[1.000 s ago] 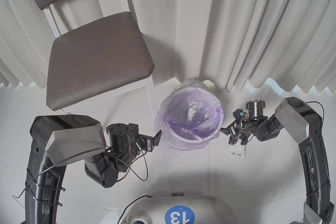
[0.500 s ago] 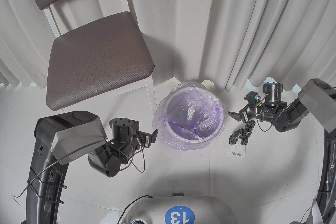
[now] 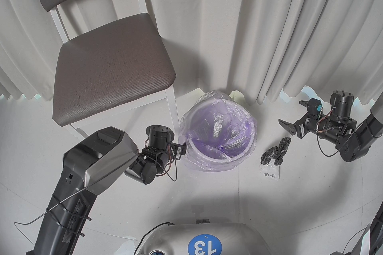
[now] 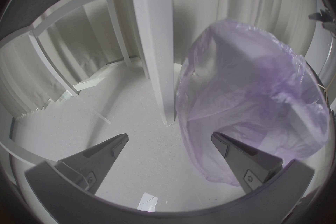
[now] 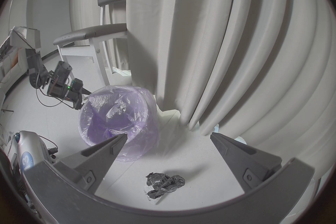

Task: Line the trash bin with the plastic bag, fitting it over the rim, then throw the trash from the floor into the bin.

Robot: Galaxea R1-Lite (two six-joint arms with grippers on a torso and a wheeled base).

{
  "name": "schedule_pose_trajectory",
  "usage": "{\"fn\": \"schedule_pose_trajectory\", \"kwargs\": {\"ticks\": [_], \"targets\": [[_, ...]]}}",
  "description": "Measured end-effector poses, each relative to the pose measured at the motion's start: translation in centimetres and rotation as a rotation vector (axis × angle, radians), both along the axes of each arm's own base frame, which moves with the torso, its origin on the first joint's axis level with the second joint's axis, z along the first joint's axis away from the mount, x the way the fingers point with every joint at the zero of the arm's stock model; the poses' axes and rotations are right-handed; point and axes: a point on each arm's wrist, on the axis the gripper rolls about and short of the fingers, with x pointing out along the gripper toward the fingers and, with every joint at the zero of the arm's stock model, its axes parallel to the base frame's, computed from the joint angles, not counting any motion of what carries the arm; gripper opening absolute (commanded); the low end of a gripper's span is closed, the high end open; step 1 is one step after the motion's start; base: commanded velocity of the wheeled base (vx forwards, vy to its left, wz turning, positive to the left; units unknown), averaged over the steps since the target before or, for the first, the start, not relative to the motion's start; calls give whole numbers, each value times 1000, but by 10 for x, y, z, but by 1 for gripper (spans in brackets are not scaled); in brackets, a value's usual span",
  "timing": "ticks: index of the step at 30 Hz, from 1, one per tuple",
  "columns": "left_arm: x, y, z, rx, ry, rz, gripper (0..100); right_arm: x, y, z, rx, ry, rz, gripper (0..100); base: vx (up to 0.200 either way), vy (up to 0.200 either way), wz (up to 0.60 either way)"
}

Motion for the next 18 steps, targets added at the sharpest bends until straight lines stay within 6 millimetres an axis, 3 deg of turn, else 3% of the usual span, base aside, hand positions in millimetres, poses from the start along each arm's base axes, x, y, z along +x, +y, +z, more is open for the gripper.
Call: {"fn": "schedule_pose_trajectory", "kwargs": {"ticks": [9, 18], "targets": [[20, -30, -6, 51, 61, -43, 100, -8, -4, 2, 1, -9, -7, 100, 0, 0, 0], [18, -36, -21, 77, 118, -63, 100, -9, -8, 0, 1, 1, -18, 100, 0, 0, 0]]}}
